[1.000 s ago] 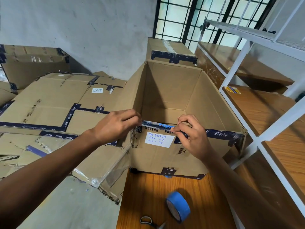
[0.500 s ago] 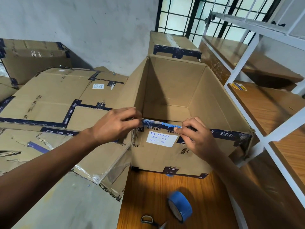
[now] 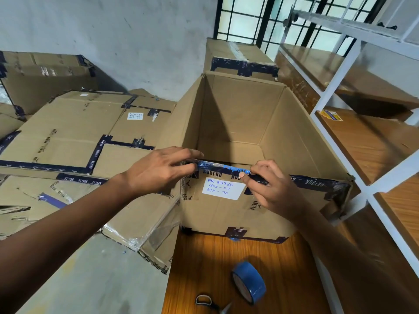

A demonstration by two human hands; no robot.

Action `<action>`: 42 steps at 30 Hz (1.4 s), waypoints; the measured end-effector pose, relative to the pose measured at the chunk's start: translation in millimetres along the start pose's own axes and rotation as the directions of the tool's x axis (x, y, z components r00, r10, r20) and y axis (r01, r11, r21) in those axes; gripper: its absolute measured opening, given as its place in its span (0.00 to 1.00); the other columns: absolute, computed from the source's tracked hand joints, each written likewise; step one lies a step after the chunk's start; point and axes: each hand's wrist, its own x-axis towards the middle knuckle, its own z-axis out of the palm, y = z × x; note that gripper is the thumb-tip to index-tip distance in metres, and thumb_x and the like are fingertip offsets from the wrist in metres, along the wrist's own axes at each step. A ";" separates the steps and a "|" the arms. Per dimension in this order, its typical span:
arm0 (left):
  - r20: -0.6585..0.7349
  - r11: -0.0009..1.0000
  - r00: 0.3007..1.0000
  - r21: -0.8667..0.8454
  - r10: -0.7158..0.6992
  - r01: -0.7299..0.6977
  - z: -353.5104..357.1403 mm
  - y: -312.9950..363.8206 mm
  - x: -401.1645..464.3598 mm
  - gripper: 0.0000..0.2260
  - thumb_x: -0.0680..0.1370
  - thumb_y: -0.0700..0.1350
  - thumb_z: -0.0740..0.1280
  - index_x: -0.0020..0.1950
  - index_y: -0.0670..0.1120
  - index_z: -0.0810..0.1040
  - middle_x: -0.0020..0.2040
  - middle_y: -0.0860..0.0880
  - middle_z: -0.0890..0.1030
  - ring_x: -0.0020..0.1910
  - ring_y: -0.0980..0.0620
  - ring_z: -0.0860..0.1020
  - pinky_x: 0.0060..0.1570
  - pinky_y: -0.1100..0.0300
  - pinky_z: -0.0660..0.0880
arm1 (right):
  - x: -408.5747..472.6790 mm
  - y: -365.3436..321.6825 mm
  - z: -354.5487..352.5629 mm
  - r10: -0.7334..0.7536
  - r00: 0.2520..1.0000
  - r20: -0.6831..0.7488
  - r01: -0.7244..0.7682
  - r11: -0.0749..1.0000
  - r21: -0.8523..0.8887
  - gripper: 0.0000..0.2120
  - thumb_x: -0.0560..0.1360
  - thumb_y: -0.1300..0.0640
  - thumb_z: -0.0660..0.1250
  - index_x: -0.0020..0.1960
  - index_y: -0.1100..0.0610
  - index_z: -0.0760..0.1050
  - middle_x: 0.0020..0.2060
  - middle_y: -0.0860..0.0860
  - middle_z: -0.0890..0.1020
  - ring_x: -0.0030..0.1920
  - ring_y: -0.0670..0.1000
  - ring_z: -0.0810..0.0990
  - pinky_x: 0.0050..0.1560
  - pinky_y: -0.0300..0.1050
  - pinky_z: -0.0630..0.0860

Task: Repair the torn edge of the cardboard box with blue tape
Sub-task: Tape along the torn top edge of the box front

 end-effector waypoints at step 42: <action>-0.014 0.900 0.928 -0.249 -0.373 0.358 9.1 -3.2 16.3 0.17 0.83 0.61 0.66 0.45 0.50 0.81 0.42 0.57 0.74 0.44 0.55 0.71 0.56 0.54 0.62 | 36.6 -43.9 4.7 0.575 0.816 -0.055 -0.573 0.818 0.054 0.13 0.82 0.42 0.69 0.46 0.50 0.80 0.39 0.46 0.79 0.33 0.51 0.75 0.37 0.45 0.68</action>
